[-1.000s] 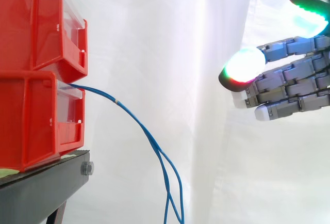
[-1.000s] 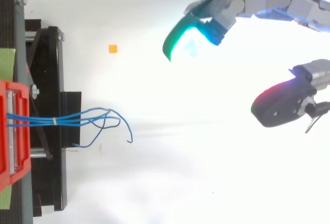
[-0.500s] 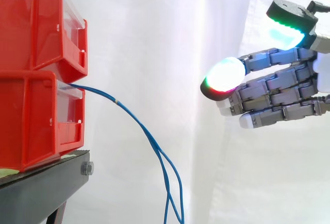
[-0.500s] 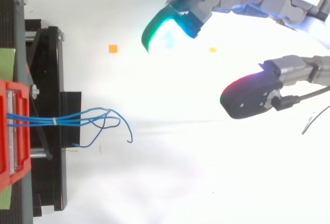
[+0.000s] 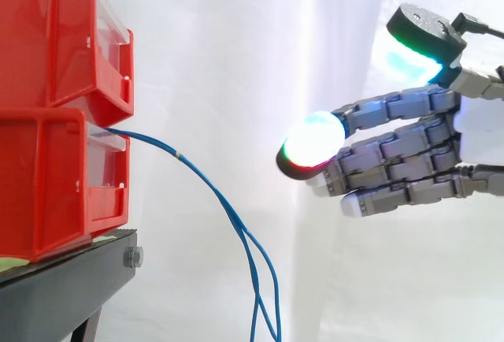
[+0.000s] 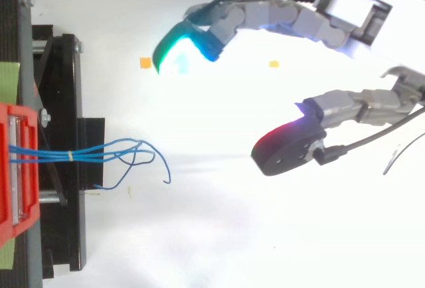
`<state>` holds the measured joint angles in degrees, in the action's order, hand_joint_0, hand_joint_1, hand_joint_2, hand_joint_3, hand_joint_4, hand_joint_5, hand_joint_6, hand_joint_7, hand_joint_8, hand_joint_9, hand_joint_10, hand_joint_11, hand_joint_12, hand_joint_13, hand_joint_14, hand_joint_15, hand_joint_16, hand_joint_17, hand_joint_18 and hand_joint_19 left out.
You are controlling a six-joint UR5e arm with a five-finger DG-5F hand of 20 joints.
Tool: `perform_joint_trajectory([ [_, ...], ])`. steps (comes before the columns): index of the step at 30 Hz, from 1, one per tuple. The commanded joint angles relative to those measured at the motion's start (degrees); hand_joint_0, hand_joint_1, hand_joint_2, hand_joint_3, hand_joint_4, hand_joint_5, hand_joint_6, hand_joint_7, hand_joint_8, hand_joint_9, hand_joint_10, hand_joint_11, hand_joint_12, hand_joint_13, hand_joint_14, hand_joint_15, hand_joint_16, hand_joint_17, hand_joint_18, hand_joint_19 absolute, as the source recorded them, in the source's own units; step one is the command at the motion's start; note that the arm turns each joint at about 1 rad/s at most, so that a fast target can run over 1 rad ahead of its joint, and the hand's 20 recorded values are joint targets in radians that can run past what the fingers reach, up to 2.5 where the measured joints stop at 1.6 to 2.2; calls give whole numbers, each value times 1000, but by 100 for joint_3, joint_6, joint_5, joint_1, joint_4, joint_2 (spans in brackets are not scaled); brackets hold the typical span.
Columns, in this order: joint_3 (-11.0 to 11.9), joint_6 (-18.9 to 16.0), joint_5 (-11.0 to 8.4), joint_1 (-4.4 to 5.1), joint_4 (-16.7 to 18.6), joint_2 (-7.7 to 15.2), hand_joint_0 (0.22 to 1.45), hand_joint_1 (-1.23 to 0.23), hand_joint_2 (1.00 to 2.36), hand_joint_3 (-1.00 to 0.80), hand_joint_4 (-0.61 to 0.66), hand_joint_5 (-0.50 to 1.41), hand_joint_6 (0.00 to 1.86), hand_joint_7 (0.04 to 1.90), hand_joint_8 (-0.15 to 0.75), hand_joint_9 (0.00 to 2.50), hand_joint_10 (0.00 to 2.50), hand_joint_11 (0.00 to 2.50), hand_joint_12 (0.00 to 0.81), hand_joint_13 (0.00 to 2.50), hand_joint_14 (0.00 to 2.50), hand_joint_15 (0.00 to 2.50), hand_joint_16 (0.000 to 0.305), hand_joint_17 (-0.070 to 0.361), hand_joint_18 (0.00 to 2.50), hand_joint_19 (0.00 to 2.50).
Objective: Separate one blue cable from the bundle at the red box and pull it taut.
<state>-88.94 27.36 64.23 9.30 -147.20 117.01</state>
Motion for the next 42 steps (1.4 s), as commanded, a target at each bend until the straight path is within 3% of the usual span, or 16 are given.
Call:
perform_joint_trajectory([
  [1, 157, -99, 54, -7, 16, 173, 394, -495, 1000, -500, 293, -254, 502, 804, 364, 129, 4, 318, 389, 0, 3, 136, 61, 138, 0, 334],
  [16, 201, -170, 72, -7, 148, 270, 342, -584, 1000, -500, 302, -260, 502, 805, 382, 100, 4, 299, 412, 0, 2, 137, 68, 152, 0, 324],
  [26, 518, -214, 98, -33, 166, 569, 361, -612, 1000, -500, 300, -258, 502, 805, 376, 109, 5, 305, 407, 0, 2, 136, 66, 148, 0, 338],
  [31, 834, -372, 248, -95, 148, 912, 376, -584, 1000, -500, 299, -255, 502, 803, 375, 123, 7, 319, 402, 0, 3, 141, 65, 146, 0, 347],
  [36, 966, -486, 362, -95, 183, 1114, 386, -565, 1000, -500, 303, -252, 502, 801, 372, 142, 5, 327, 399, 0, 3, 146, 64, 143, 0, 350],
  [42, 975, -513, 432, -95, 183, 1158, 399, -574, 1000, -500, 312, -243, 502, 780, 376, 207, 5, 291, 401, 0, 3, 106, 63, 142, 0, 306],
])
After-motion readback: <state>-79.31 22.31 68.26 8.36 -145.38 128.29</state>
